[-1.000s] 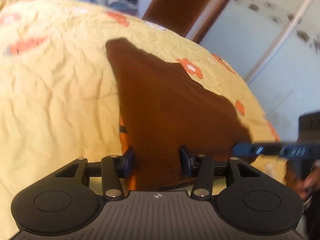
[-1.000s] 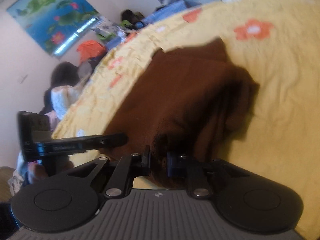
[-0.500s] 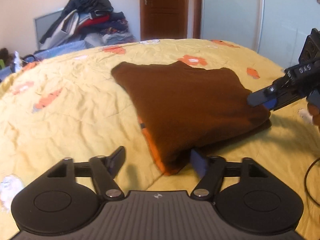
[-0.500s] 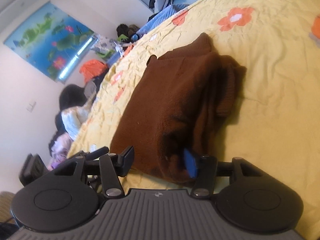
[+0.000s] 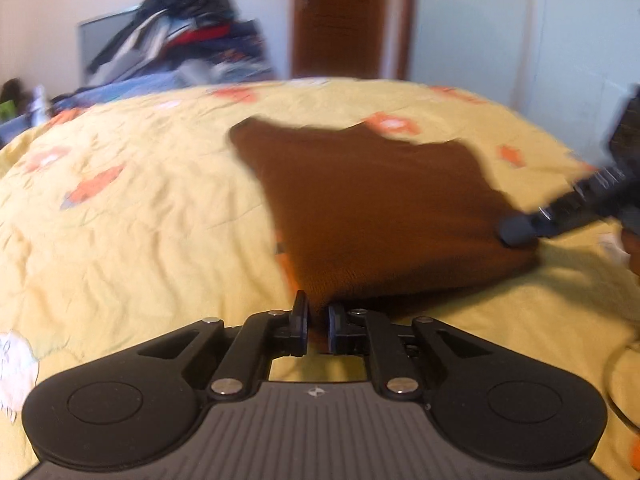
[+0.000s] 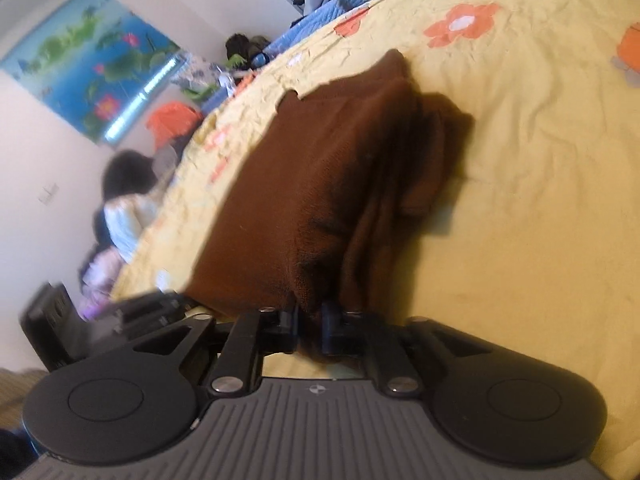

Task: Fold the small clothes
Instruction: 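Grasp the folded sweater edge with both grippers again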

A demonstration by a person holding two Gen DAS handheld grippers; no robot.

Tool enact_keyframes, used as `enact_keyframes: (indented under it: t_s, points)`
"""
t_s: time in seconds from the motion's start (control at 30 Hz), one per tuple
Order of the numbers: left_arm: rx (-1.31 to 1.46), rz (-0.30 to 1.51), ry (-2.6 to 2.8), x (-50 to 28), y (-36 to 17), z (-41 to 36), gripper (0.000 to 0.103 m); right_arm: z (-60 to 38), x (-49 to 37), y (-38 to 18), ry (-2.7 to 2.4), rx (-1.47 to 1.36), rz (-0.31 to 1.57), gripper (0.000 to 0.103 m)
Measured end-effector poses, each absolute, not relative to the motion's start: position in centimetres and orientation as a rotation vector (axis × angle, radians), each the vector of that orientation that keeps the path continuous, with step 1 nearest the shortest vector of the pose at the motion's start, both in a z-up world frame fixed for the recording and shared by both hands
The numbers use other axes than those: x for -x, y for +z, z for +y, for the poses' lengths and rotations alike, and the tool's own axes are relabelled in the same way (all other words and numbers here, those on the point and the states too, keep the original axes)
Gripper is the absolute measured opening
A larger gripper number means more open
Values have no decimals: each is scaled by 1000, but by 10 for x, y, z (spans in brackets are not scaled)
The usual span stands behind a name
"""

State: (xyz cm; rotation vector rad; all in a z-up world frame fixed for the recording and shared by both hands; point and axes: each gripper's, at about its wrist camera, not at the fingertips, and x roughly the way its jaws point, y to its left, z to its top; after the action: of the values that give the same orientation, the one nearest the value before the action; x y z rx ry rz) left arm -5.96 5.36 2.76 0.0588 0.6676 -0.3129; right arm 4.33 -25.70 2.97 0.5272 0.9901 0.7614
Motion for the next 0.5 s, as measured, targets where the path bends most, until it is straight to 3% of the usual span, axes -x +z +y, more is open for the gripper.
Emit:
enact_keyframes:
  t_s: [0.03,0.07,0.13,0.2,0.23,0.4,0.47,0.5]
  points:
    - [-71,666,-341,65,31,56,17,-263,-46,35,758,-558,984,48]
    - [-70,668,-361,69,34,61,22,-270,-48,42,751,-585,963,57]
    - [-8,669,-400,73,39,76,55,-286,-52,58,701,-604,868,94]
    - [102,625,-394,74,48,92,77,-292,-66,67,626,-557,824,102]
    - [171,610,-385,71,51,99,81,-292,-77,65,600,-541,842,100]
    - [432,676,-422,23,40,98,81,-262,-134,34,571,-529,939,92]
    - [419,749,-374,5,27,85,80,-246,-146,31,580,-506,938,43]
    - [416,789,-353,-2,21,80,80,-240,-150,28,576,-475,972,32]
